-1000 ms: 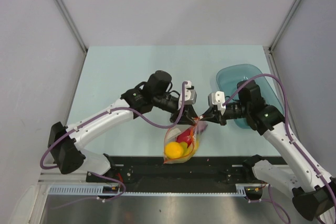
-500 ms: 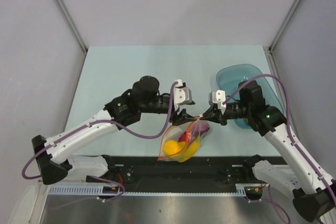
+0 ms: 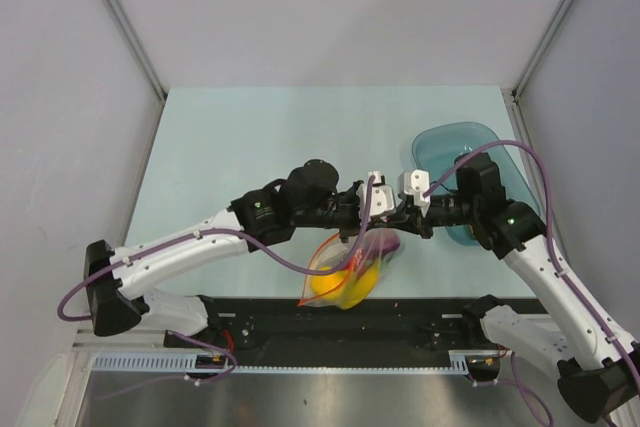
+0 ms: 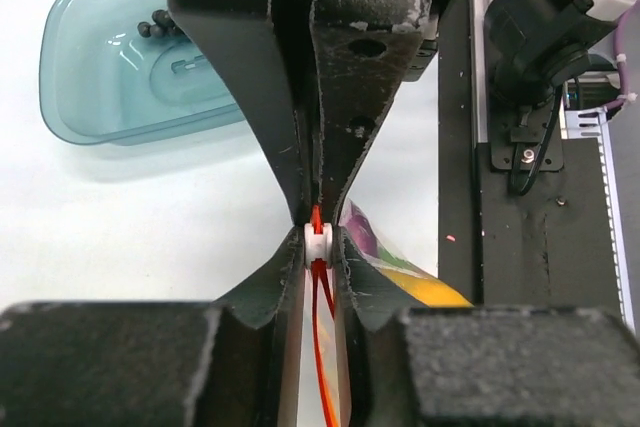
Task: Place the food in the zip-top bag and seal the zipper
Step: Zip the zipper food storage bag at the center of the board.
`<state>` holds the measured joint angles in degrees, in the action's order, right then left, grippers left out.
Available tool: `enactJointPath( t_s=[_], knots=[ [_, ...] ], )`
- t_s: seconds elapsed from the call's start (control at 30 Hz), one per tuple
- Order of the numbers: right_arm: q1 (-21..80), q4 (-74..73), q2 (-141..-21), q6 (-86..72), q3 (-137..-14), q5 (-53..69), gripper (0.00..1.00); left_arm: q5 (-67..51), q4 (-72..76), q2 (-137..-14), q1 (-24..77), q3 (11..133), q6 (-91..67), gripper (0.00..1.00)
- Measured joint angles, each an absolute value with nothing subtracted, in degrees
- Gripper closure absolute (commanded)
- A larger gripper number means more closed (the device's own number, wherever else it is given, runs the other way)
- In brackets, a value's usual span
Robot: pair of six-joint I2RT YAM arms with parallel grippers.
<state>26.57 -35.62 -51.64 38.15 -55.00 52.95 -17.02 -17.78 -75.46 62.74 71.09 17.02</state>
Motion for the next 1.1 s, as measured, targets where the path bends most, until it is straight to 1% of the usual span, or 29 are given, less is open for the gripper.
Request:
enactJointPath(
  t_s=[0.2, 0.43, 0.5, 0.53, 0.6, 0.67, 0.8, 0.83, 0.9, 0.93, 1.0, 1.03, 1.1],
  knots=[
    [25.5, -36.4, -50.3, 38.5, -55.0, 53.2, 1.0, -16.6, -18.2, -74.7, 62.9, 70.7, 17.0, 0.84],
    [21.2, -36.5, -49.3, 37.9, -55.0, 57.3, 1.0, -16.6, -18.4, -70.8, 61.6, 65.8, 16.9, 0.82],
    [20.0, -36.5, -49.3, 37.9, -55.0, 57.9, 1.0, -16.7, -18.9, -69.7, 61.1, 64.8, 16.8, 0.85],
    [19.2, -36.6, -49.2, 37.9, -54.9, 57.6, 1.0, -16.7, -20.3, -69.0, 60.9, 64.2, 16.8, 0.87],
    [17.7, -36.6, -49.1, 37.8, -54.9, 57.4, 1.0, -16.8, -23.5, -67.1, 60.3, 63.2, 16.8, 0.87],
    [17.2, -36.6, -49.0, 37.4, -54.9, 57.2, 1.0, -17.1, -25.5, -66.1, 59.8, 63.1, 16.8, 0.84],
    [16.7, -36.4, -48.6, 36.5, -54.9, 56.4, 1.0, -19.3, -28.5, -65.1, 58.4, 63.1, 16.8, 0.77],
    [16.2, -36.2, -48.4, 36.2, -54.9, 56.3, 1.0, -19.9, -29.1, -65.0, 57.9, 63.1, 16.7, 0.68],
    [15.3, -35.9, -48.2, 35.5, -54.9, 56.1, 1.0, -20.5, -30.4, -64.6, 56.5, 63.1, 16.5, 0.63],
    [15.1, -35.7, -48.1, 35.2, -54.9, 56.0, 1.0, -20.8, -30.6, -64.4, 55.9, 63.1, 16.3, 0.55],
    [14.9, -35.1, -47.9, 34.2, -54.8, 56.0, 1.0, -21.1, -30.3, -63.8, 54.6, 63.0, 14.7, 0.48],
    [14.9, -34.9, -47.9, 33.7, -54.8, 56.0, 1.0, -21.1, -29.9, -63.7, 54.3, 63.1, 13.9, 0.41],
    [15.1, -34.4, -47.9, 32.5, -54.8, 55.9, 1.0, -21.2, -28.8, -64.0, 53.9, 64.2, 11.8, 0.36]
  ],
)
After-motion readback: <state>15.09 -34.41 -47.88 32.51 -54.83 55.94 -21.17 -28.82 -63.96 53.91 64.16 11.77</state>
